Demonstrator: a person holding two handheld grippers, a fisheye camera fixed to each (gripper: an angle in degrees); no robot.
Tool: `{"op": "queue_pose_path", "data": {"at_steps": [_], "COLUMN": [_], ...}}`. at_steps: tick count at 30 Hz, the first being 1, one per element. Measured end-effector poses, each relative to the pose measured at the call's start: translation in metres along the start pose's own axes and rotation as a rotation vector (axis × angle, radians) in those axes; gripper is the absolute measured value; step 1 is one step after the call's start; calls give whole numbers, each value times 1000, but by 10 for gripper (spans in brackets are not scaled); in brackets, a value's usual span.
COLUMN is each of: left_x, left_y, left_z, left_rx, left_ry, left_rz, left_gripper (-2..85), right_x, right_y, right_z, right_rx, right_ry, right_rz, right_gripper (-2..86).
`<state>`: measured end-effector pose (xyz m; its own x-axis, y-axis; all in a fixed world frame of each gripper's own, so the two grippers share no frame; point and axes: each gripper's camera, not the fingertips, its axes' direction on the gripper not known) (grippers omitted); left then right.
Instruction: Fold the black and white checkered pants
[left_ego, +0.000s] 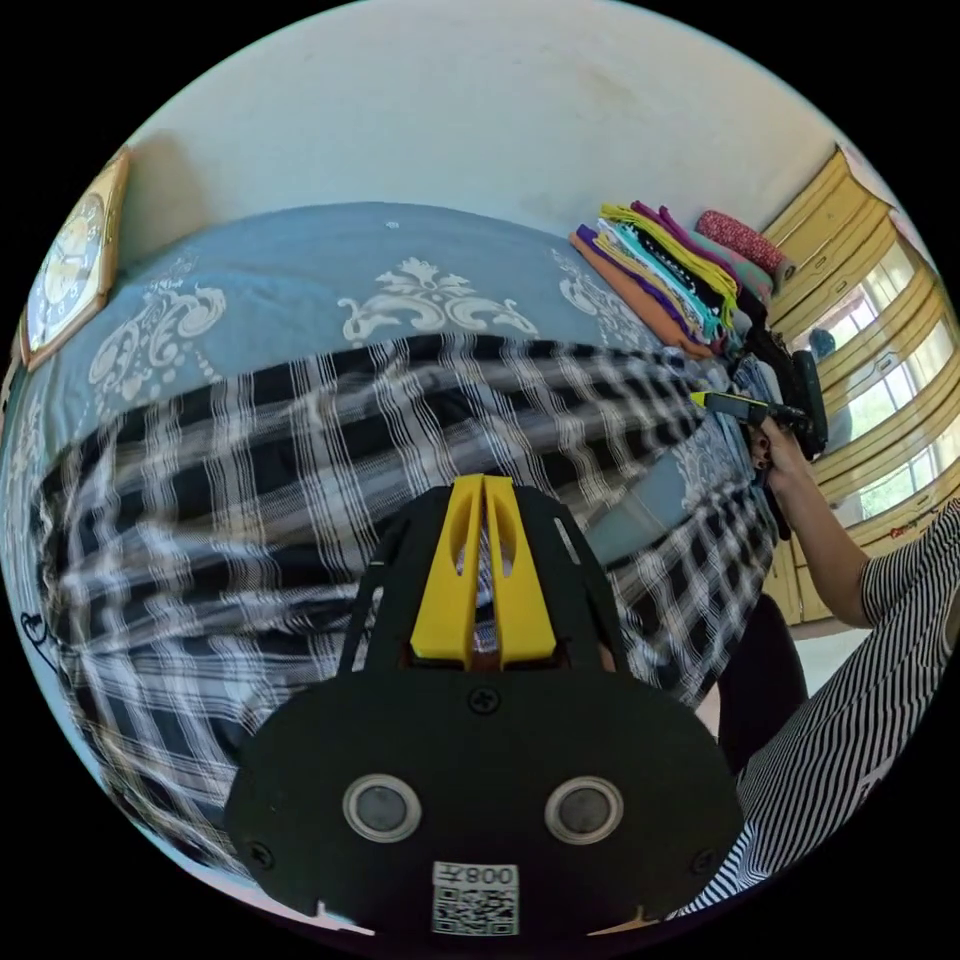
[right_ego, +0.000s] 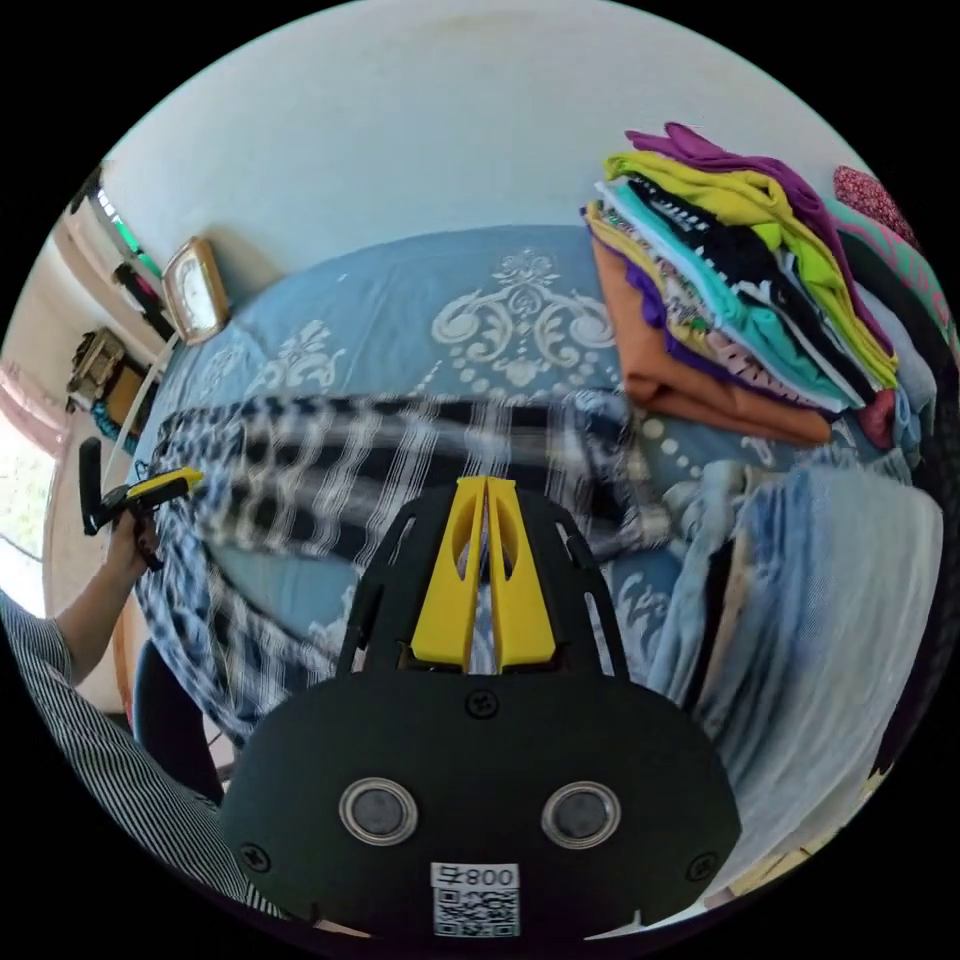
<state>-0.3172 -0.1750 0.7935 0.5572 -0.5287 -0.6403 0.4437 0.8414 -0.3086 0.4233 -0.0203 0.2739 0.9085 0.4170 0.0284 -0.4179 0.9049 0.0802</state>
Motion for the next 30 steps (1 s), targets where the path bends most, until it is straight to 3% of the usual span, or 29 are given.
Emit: {"op": "queue_pose_path", "data": {"at_steps": [1, 2, 5, 7, 9, 14, 22, 30], "left_x": [1, 0, 7, 14, 18, 30, 78, 81], "left_y": [3, 7, 13, 21, 27, 50, 103, 83], "left_z": [9, 2, -18, -23, -11, -34, -52, -30], "left_rx": [-64, -8, 38, 30, -61, -26, -141, -169], "left_ry": [13, 20, 65, 28, -18, 9, -22, -55], "left_rz": [-8, -32, -45, -35, -21, -70, 1, -19], "left_gripper": [1, 1, 1, 1, 2, 1, 1, 2], "right_x": [-2, -1, 16, 9, 3, 4, -4, 13], "right_y": [9, 13, 13, 14, 17, 30, 130, 169], "right_z": [20, 27, 15, -5, -1, 3, -63, -27], "right_rx": [-75, -91, -70, -23, -61, -129, -121, -217], "right_ry": [12, 26, -81, -46, -39, -82, -35, 35], "right_rz": [-13, -11, 59, 25, 1, 18, 46, 122], "right_gripper": [1, 1, 1, 0, 0, 0, 0, 0]}}
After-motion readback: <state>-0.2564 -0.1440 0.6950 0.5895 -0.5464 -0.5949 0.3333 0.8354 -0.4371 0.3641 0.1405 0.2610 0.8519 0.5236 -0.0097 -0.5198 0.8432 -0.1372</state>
